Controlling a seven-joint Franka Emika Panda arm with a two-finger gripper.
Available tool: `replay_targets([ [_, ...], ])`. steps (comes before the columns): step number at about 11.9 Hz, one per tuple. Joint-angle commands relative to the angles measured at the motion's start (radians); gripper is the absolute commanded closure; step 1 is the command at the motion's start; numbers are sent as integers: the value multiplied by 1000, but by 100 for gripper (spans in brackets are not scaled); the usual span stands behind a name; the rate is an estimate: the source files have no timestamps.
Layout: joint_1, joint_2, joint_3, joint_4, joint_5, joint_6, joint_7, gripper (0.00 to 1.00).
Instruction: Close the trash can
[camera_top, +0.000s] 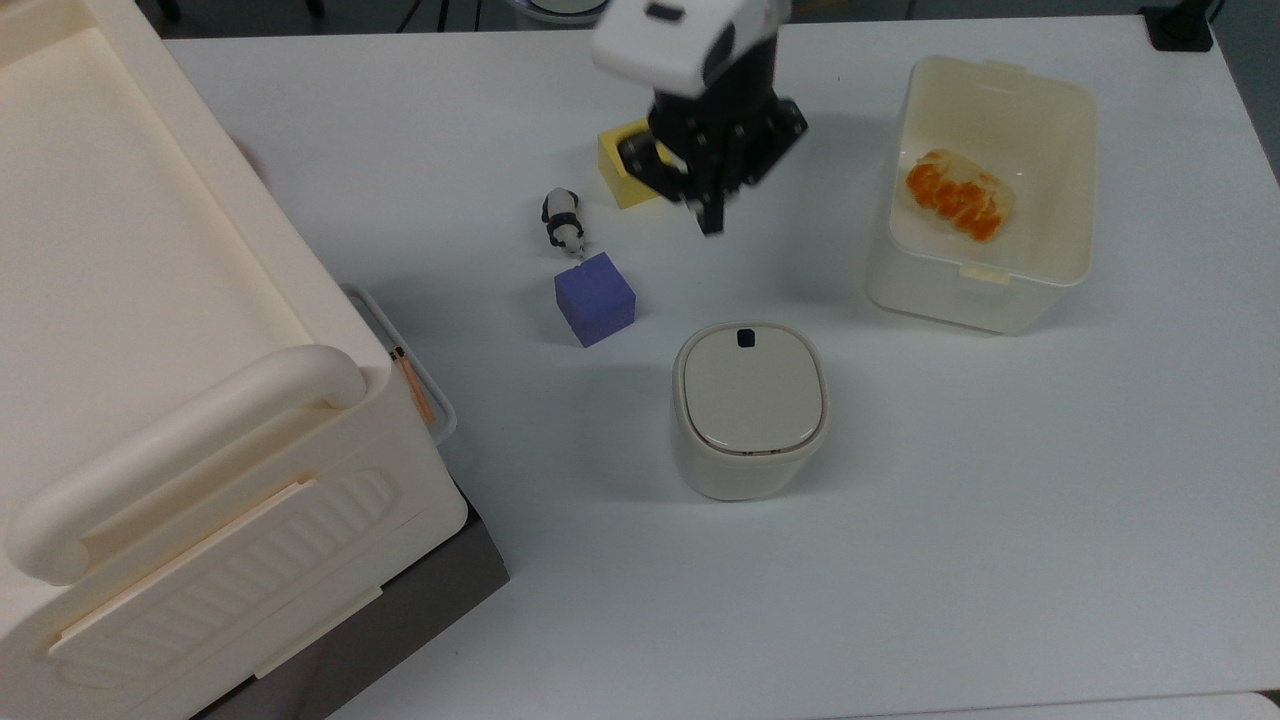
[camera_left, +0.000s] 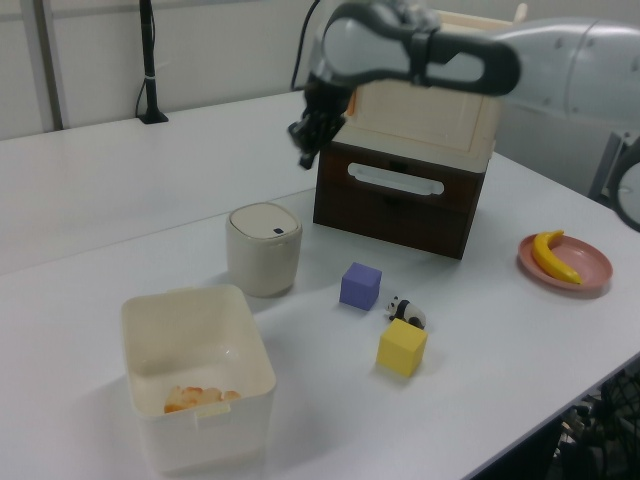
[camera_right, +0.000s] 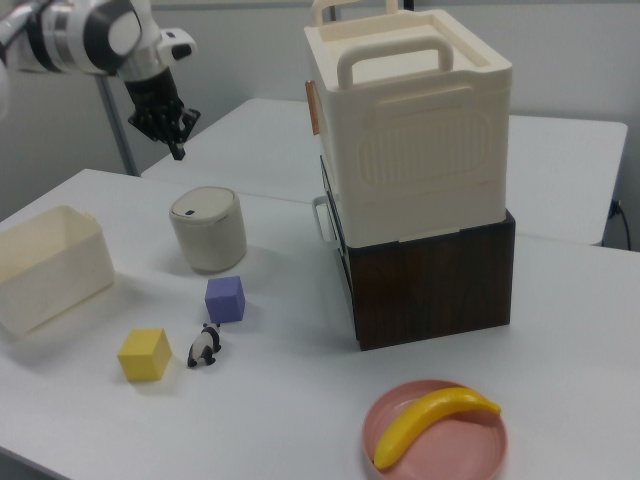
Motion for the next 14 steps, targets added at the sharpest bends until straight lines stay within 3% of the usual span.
replay_targets([
  [1,0,-132,-59,-51,9,-162,93,100],
  [6,-3,-163,-61,-82,-96,-384,124,99],
  [10,-15,-183,-69,-82,-96,-372,103,63],
  [13,-17,-204,-64,-83,-94,-372,69,25],
  [14,-17,-210,-64,-83,-94,-373,37,17],
])
